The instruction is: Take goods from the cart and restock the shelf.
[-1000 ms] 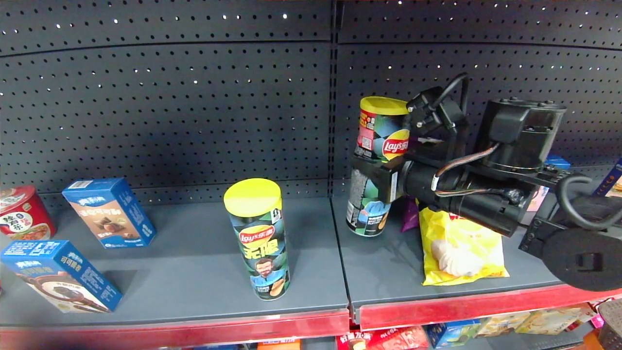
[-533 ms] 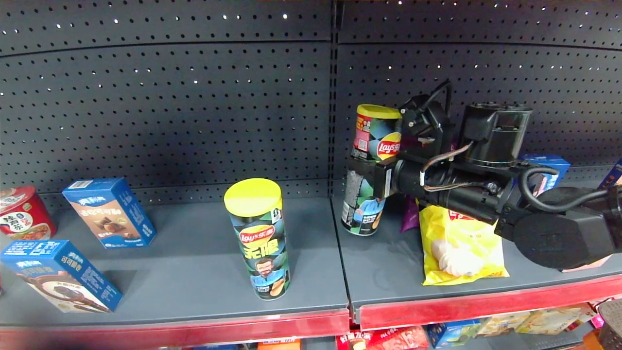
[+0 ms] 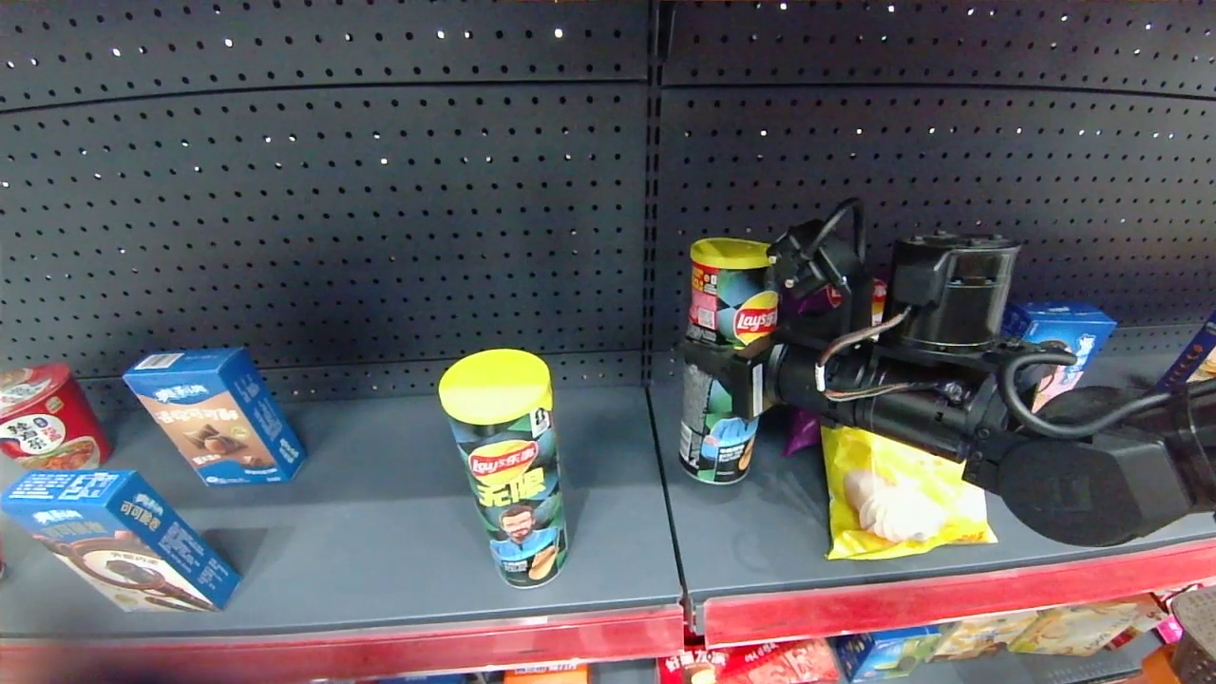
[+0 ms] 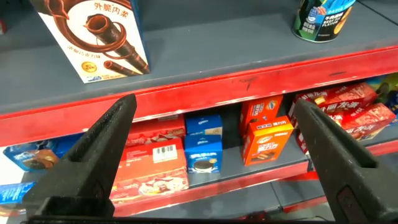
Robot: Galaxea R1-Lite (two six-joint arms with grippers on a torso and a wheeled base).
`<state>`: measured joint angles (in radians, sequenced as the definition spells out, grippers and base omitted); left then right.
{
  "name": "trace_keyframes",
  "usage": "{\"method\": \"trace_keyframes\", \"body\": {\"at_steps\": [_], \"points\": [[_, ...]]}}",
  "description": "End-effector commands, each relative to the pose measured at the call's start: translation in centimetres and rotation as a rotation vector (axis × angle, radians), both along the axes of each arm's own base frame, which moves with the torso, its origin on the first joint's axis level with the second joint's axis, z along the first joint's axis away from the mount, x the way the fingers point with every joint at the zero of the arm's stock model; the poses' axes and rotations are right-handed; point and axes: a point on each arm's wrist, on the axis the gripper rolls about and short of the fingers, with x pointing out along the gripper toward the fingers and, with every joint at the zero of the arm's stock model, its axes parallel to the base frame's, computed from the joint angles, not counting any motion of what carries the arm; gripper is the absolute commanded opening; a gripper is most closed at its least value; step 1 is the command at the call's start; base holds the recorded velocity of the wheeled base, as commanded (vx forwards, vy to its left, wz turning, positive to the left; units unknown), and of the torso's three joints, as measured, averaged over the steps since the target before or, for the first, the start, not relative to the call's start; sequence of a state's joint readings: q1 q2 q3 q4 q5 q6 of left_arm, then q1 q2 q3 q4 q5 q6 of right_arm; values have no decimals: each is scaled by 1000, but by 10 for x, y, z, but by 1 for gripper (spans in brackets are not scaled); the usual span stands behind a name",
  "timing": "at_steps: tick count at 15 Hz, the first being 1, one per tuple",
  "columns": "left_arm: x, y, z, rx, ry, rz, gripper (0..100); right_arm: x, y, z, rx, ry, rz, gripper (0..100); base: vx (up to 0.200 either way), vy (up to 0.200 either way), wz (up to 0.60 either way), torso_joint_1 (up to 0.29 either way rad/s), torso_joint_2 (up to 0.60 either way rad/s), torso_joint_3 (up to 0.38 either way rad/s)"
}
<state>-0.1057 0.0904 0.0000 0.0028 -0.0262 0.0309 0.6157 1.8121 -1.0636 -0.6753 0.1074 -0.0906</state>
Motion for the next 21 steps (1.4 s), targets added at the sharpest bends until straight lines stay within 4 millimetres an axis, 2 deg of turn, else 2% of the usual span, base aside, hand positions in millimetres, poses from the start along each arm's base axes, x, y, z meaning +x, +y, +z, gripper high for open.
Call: {"method": "trace_keyframes", "body": {"at_steps": [1, 6, 10, 19, 21], "points": [[0, 0, 0, 0, 2, 0, 100, -3, -2, 5, 9, -9, 8, 0, 0, 0, 600, 2, 2, 7], [0, 0, 0, 0, 2, 0, 100, -1, -5, 9, 27, -22, 0, 0, 0, 0, 0, 0, 0, 0], [0, 0, 0, 0, 2, 0, 100, 12, 1, 20, 73, -45, 3, 0, 0, 0, 0, 0, 0, 0], [0, 0, 0, 0, 0, 0, 100, 30, 18, 6, 67, -46, 29, 0, 0, 0, 0, 0, 0, 0], [0, 0, 0, 0, 2, 0, 100, 38, 25, -4, 74, -62, 25, 0, 0, 0, 0, 0, 0, 0]]}}
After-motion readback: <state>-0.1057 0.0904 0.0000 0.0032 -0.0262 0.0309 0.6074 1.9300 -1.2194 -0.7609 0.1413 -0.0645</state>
